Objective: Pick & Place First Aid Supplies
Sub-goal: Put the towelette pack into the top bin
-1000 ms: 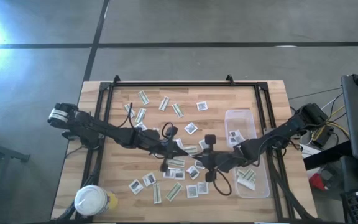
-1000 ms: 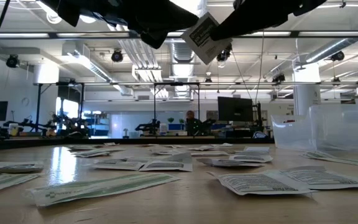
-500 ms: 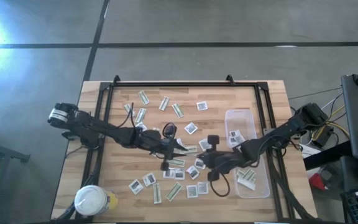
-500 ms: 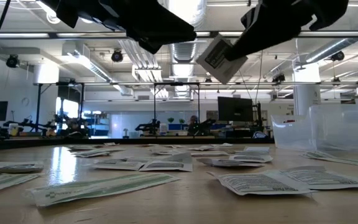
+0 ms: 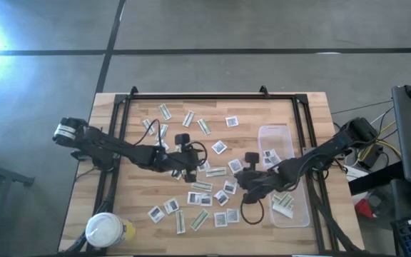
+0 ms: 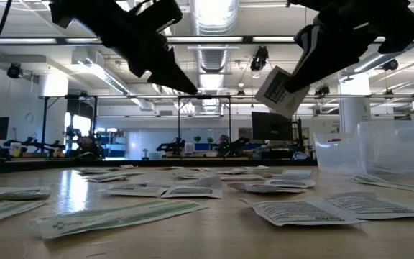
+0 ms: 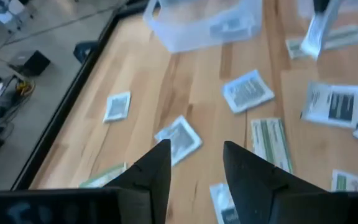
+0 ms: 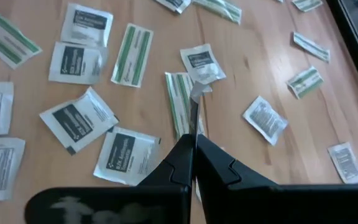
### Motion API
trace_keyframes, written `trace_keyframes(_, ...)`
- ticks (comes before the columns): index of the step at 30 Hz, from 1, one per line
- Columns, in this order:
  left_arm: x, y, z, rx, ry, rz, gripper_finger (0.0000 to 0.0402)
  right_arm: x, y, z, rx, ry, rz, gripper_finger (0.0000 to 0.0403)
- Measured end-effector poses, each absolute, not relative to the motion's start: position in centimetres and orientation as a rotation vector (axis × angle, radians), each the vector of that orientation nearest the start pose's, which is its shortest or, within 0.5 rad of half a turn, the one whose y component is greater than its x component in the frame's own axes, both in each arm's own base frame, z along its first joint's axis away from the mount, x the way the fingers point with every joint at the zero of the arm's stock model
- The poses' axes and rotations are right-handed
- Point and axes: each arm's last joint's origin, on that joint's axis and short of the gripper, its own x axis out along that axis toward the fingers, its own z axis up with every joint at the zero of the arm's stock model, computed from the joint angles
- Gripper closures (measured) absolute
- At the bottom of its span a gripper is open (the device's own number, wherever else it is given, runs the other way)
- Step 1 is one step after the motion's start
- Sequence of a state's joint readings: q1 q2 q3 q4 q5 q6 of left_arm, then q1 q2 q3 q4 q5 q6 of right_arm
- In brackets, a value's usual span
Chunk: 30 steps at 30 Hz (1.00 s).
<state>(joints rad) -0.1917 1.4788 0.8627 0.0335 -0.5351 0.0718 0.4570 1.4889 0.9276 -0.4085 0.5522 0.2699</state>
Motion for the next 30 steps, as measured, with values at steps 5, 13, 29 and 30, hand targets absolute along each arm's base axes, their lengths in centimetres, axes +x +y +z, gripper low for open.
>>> trace_keyframes(5,29.7,-4.3,22.4,0.258,0.61,0.324,0.0259,25.4,10.7,22.5,-0.229,0.821,-0.239,0.0394)
trace_keyframes(13,28.1,-3.9,23.8,0.223,0.628,0.343,0.0262,21.6,8.4,26.1,-0.194,0.761,-0.422,0.0394)
trace_keyframes(29,25.0,-3.3,25.8,0.203,0.665,0.383,0.0262,16.7,2.7,27.4,0.052,0.836,-0.845,0.0394)
trace_keyframes(30,24.8,-3.2,25.8,0.203,0.679,0.385,0.0262,16.6,2.5,27.3,0.078,0.849,-0.862,0.0394)
